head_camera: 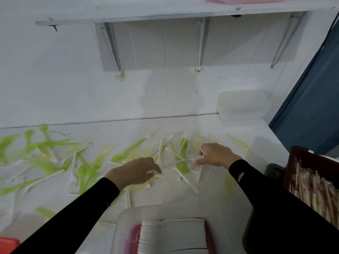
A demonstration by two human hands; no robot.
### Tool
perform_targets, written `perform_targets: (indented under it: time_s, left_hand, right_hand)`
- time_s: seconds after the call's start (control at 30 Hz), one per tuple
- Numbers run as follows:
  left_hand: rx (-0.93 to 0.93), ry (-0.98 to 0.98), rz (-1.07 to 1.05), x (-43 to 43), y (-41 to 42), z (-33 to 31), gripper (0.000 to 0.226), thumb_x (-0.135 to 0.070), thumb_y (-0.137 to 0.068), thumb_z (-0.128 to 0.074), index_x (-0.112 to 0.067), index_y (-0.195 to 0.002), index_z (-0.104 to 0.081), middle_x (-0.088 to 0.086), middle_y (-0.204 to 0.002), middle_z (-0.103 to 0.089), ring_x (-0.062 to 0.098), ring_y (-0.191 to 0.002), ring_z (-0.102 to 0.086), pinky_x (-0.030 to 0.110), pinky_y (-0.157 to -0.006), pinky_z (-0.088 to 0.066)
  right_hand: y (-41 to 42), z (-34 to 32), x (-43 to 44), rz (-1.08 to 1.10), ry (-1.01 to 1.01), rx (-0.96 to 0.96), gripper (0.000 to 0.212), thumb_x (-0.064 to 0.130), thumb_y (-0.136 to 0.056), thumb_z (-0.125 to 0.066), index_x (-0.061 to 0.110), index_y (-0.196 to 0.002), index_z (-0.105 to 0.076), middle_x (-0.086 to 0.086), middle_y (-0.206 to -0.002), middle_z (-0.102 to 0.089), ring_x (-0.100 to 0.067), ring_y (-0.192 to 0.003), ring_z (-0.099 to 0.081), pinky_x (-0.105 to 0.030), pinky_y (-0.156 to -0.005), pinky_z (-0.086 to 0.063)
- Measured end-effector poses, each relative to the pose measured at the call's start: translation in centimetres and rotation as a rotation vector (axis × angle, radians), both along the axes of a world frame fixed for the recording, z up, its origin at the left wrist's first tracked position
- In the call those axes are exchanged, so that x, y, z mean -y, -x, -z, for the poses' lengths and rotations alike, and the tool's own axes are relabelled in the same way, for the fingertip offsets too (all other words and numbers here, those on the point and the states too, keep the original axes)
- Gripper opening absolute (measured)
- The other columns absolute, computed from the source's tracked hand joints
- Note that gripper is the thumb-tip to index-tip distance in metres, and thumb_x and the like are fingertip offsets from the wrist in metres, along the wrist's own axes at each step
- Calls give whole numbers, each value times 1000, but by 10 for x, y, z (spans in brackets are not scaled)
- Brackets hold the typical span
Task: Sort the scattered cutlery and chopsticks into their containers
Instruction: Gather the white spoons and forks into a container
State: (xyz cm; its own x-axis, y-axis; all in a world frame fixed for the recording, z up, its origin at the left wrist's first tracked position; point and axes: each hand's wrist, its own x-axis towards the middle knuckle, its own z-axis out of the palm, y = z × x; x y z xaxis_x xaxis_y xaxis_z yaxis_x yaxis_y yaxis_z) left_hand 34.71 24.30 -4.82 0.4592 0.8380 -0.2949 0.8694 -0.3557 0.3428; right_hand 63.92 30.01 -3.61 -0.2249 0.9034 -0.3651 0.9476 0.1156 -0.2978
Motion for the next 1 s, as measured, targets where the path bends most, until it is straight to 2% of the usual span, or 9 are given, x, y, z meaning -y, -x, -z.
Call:
perform_targets:
  time_s: [0.13, 0.23, 0.37, 0.47, 0.57, 0.7, 0.8, 0.87, 1.0]
  left_hand:
    - [-54, -63, -33, -4, 1, -6, 30, -38, -91, -65, -26, -116, -54, -8, -97, -63, 13, -95, -55, 30, -80, -45]
    - [-152, -123, -12, -5, -1, -8, 19, -38, -94, -60, -27, -109, -58, -11, -81, -49, 12, -83, -49, 29, -72, -41]
    - [-237, -130, 4, -4, 2, -8, 26, -38, -91, -64, -31, -116, -59, -5, -103, -55, 13, -97, -54, 30, -80, -45]
    - [-235, -160, 37, -3, 4, -7, 40, -38, -85, -71, -31, -121, -55, -10, -115, -52, 10, -109, -51, 28, -77, -43]
    - [-202, -147, 43, -2, 3, -5, 32, -42, -81, -74, -31, -110, -63, -12, -108, -56, 8, -105, -55, 25, -71, -39]
    - [-197, -153, -19, 2, 6, 1, 35, -52, -83, -69, -31, -110, -65, -11, -107, -60, 7, -105, -56, 26, -75, -42]
    - [-185, -132, -46, 2, 7, 6, 28, -49, -84, -69, -30, -106, -68, -10, -105, -61, 9, -103, -58, 25, -73, -39]
    - [-171, -120, -44, 2, 8, 8, 26, -46, -84, -70, -30, -105, -67, -10, -105, -62, 9, -104, -56, 24, -72, -38]
    - [-8, -84, -64, -4, 13, 6, 13, -34, -86, -71, -29, -98, -68, -20, -87, -60, 5, -88, -52, 26, -80, -42]
  right_hand:
    - [0, 11, -1, -6, -4, 42, 39, 53, -83, -66, 20, -104, -59, 3, -109, -62, -18, -99, -58, -31, -76, -41]
    - [2, 14, -1, 33, -11, 10, 36, 51, -86, -64, 20, -99, -51, 1, -110, -62, -21, -97, -57, -31, -76, -39]
    - [3, 18, 0, 49, 10, -16, 35, 48, -87, -64, 20, -83, -45, 1, -92, -58, -20, -82, -54, -31, -68, -37]
    - [3, 19, -3, 92, 38, -157, 40, 40, -86, -70, 18, -71, -40, 3, -73, -51, -17, -65, -49, -29, -58, -33]
    - [2, 12, -7, 178, 45, -427, 28, 29, -83, -77, 13, -80, -54, 2, -71, -51, -16, -67, -48, -27, -57, -35]
    - [3, -11, -8, 402, 71, -809, 9, 18, -87, -65, 11, -84, -61, 7, -53, -38, -11, -47, -29, -18, -41, -21]
    - [2, -24, -8, 527, 12, -1037, 18, 12, -88, -50, 11, -73, -60, 1, -64, -68, -10, -40, -22, -19, -42, -16]
    - [-1, -26, -9, 607, -44, -1118, 18, 11, -88, -47, 15, -71, -47, -5, -78, -74, -10, -39, -24, -19, -42, -18]
    - [-12, -24, -18, 718, -156, -1098, 8, 16, -90, -47, 14, -83, -44, 0, -63, -58, -15, -47, -32, -24, -47, -27]
